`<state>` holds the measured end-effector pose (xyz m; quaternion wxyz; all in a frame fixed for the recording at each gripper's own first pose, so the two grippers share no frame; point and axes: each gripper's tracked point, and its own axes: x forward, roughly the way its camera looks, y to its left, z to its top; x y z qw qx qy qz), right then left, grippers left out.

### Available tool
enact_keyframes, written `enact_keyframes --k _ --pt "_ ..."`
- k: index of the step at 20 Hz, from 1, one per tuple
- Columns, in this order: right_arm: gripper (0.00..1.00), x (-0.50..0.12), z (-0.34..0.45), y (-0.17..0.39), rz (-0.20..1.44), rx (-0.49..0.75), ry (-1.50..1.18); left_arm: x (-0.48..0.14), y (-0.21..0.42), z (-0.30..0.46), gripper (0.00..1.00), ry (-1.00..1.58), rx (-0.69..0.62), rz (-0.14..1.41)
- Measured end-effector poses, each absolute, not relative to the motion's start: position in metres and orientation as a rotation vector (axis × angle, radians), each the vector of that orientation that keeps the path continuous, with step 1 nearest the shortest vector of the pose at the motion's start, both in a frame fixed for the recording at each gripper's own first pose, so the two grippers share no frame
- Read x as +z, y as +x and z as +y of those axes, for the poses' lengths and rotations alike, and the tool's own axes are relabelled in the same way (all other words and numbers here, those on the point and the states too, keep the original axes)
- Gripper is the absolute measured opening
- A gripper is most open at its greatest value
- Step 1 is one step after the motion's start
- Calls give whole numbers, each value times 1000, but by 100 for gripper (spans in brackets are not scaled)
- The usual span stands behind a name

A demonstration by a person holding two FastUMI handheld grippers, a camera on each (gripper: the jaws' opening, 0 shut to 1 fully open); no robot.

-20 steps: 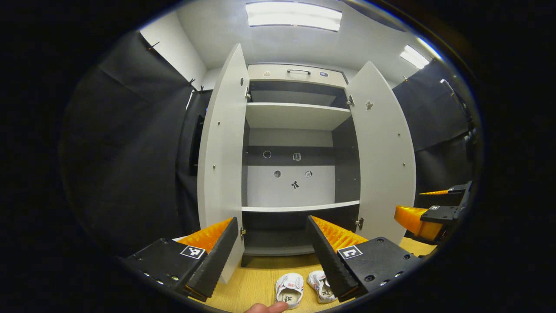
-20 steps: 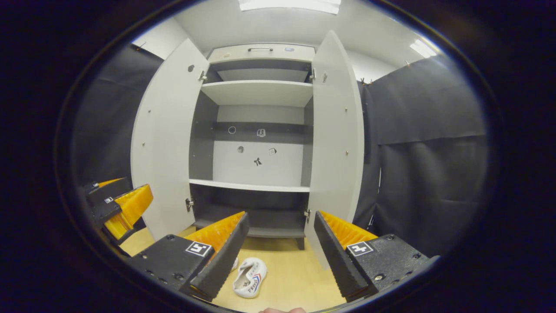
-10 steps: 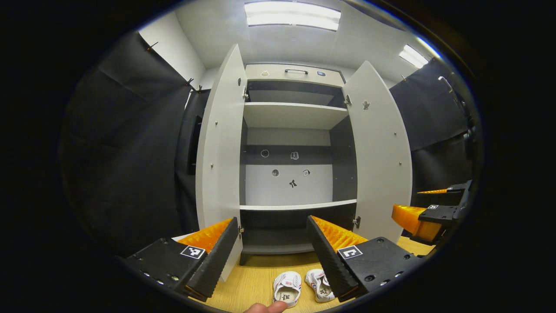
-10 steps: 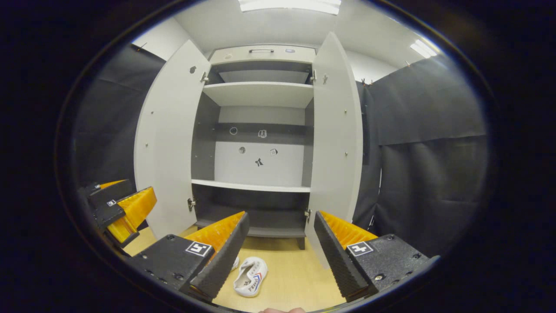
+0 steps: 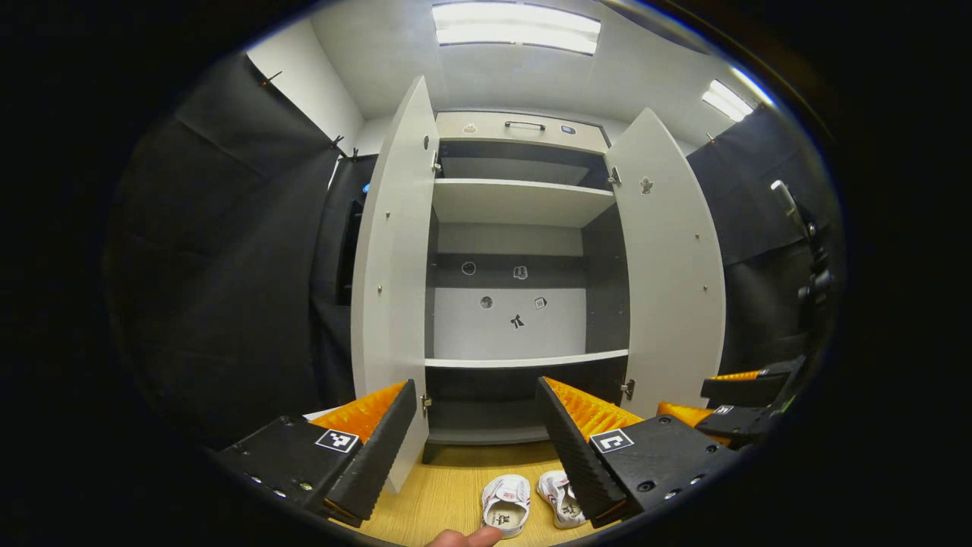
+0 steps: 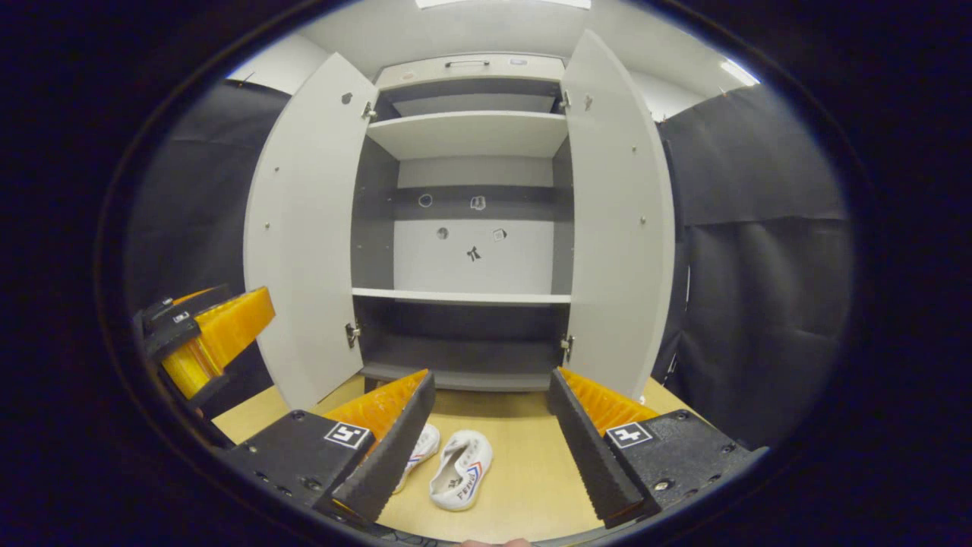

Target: Grab one shoe with the right hand and put it into the shoe cabinet, grab the other shoe with the left hand and put it into the shoe cabinet; then close the right door with the right hand and the left door with the left hand.

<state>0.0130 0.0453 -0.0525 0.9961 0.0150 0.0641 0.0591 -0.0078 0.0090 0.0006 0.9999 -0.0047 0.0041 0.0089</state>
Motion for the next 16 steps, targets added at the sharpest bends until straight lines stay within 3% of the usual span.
enact_keyframes --k 6,7,10,14,16 --pt "98 -135 83 33 286 186 17 -8 -13 27 95 -8 42 33" --pt "92 -149 91 36 312 203 9 -10 -13 30 95 -9 46 38" --pt "94 -193 109 45 405 238 -7 -16 -14 40 95 -13 55 53" --pt "87 -247 122 53 532 248 9 -23 -15 54 95 -31 75 68" --pt "77 -269 123 57 584 242 12 -28 -14 61 95 -37 86 80"
